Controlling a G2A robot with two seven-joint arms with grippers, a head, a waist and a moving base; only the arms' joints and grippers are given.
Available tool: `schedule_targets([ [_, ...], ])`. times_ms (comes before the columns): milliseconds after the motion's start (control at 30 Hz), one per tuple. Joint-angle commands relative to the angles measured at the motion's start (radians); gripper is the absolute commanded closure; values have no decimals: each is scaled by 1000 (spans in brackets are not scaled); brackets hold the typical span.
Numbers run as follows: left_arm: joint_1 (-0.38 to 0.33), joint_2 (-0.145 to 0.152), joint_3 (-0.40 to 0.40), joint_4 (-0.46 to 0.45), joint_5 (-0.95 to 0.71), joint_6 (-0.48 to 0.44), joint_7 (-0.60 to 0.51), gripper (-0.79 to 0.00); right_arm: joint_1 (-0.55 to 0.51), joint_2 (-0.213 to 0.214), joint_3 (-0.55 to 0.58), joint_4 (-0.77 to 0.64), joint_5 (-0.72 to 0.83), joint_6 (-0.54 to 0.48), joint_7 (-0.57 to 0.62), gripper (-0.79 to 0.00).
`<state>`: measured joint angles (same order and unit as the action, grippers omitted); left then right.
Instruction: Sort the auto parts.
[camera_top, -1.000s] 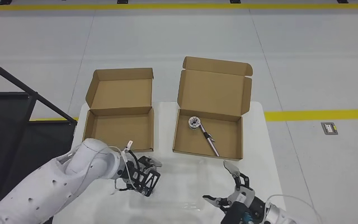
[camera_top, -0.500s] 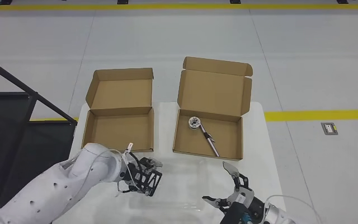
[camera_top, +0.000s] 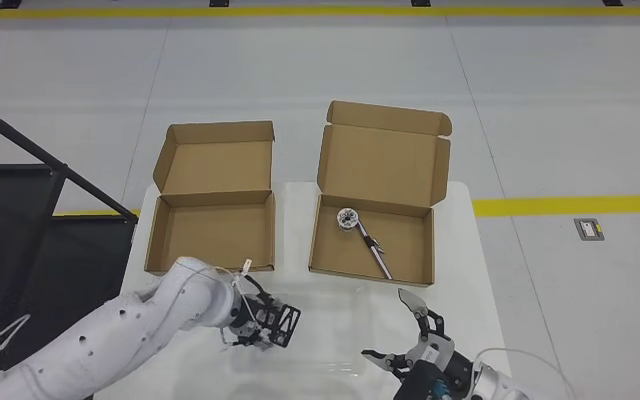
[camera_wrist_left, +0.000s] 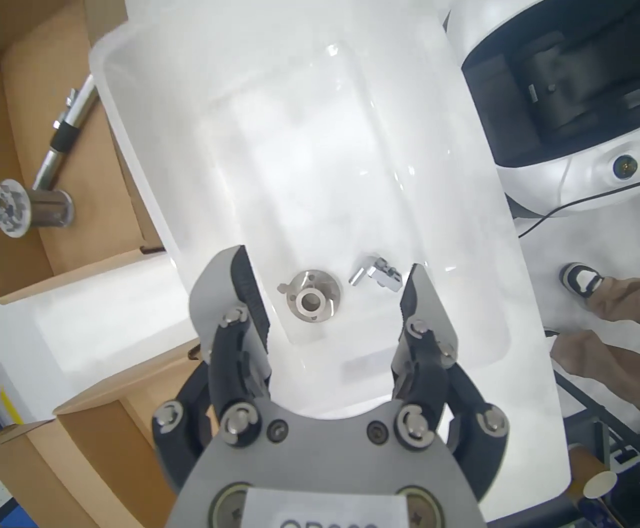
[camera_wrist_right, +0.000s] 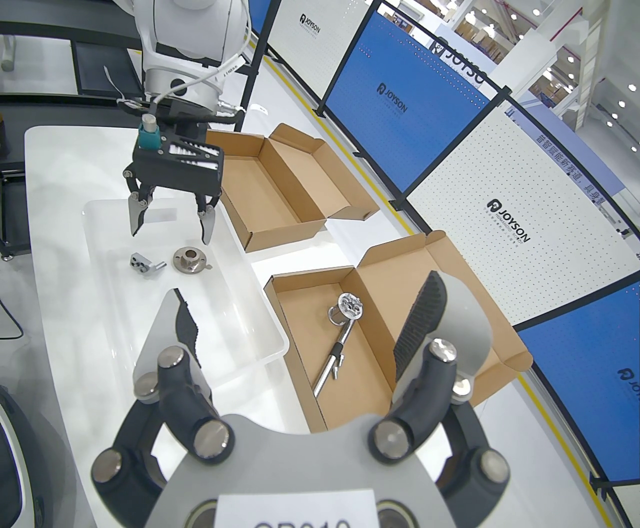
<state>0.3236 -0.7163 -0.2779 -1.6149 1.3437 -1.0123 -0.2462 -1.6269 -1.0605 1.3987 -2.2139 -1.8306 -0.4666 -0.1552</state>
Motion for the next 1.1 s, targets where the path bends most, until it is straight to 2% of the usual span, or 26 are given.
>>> schedule_targets([
  [0, -21, -14, 30, 18, -48, 0, -53, -686, 0, 0, 0, 0, 0, 0, 0, -785],
  [67, -44, -28, 53, 42, -91, 0, -95, -690, 0, 0, 0, 0, 0, 0, 0, -785],
  [167, -69, -51, 68, 77, -130, 0, -166, -517, 0, 0, 0, 0, 0, 0, 0, -785],
  [333, -75, -96, 79, 113, -171, 3, -244, -493, 0, 0, 0, 0, 0, 0, 0, -785],
  [400, -74, -115, 84, 130, -182, 0, -264, -379, 0, 0, 0, 0, 0, 0, 0, -785],
  [567, -79, -161, 108, 171, -190, 0, -320, -391, 0, 0, 0, 0, 0, 0, 0, -785],
  [633, -78, -177, 108, 188, -190, 0, -348, -422, 0, 0, 0, 0, 0, 0, 0, -785],
  [700, -76, -192, 108, 205, -195, 0, -372, -489, 0, 0, 0, 0, 0, 0, 0, -785],
  [767, -74, -205, 108, 223, -199, 0, -396, -496, 0, 0, 0, 0, 0, 0, 0, -785],
  [833, -71, -216, 108, 237, -204, 0, -415, -465, 0, 0, 0, 0, 0, 0, 0, -785],
  [900, -67, -227, 108, 250, -205, 0, -433, -397, 0, 0, 0, 0, 0, 0, 0, -785],
  [1033, -62, -245, 108, 272, -205, 0, -462, -376, 0, 0, 0, 0, 0, 0, 0, -785],
  [1067, -61, -249, 108, 278, -206, 0, -465, -342, 0, 0, 0, 0, 0, 0, 0, -785],
])
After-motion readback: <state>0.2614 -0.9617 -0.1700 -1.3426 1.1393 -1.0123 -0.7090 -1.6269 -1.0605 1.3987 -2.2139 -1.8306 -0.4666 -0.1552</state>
